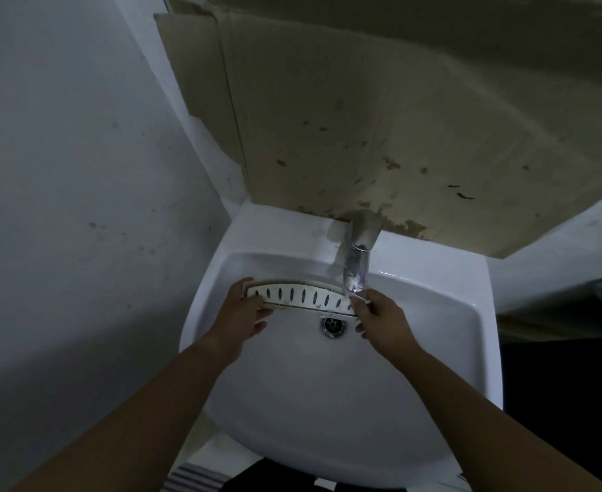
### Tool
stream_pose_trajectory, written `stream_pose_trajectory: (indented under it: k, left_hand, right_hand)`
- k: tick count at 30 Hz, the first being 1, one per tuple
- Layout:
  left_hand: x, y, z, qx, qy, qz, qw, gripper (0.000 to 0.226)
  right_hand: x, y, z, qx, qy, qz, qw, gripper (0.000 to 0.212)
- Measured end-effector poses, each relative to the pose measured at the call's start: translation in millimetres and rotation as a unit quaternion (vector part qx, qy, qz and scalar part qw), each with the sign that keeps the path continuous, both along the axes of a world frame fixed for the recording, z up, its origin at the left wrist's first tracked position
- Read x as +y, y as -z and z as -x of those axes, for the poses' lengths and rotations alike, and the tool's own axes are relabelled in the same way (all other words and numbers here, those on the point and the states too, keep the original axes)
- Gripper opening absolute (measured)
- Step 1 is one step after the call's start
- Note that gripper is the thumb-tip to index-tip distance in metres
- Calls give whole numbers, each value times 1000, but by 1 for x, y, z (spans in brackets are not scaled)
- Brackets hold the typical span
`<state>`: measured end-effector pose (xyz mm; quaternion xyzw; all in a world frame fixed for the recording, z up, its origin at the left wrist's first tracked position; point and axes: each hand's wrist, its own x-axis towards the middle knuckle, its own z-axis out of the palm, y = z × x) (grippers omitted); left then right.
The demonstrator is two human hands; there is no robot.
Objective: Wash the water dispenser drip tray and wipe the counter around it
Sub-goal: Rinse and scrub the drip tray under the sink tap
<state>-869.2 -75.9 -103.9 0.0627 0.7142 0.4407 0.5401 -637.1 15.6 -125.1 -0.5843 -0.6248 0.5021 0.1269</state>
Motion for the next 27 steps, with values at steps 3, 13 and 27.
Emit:
stream_pose_trajectory:
  k: [3,13,27]
  left_hand:
    - [-2,-1,-4,-10,13,-8,1000,36]
    - [13,-4,-57,-95,41,-33,994,26]
    - [36,-8,-113,-100,61,-23,993,25]
  right_hand:
    - [0,1,-5,-5,-1,17,1000,13]
    - [-5,-10,-46,-39,55,-42,997,44]
    - [-42,-8,-10,-169,-271,-293,901,62]
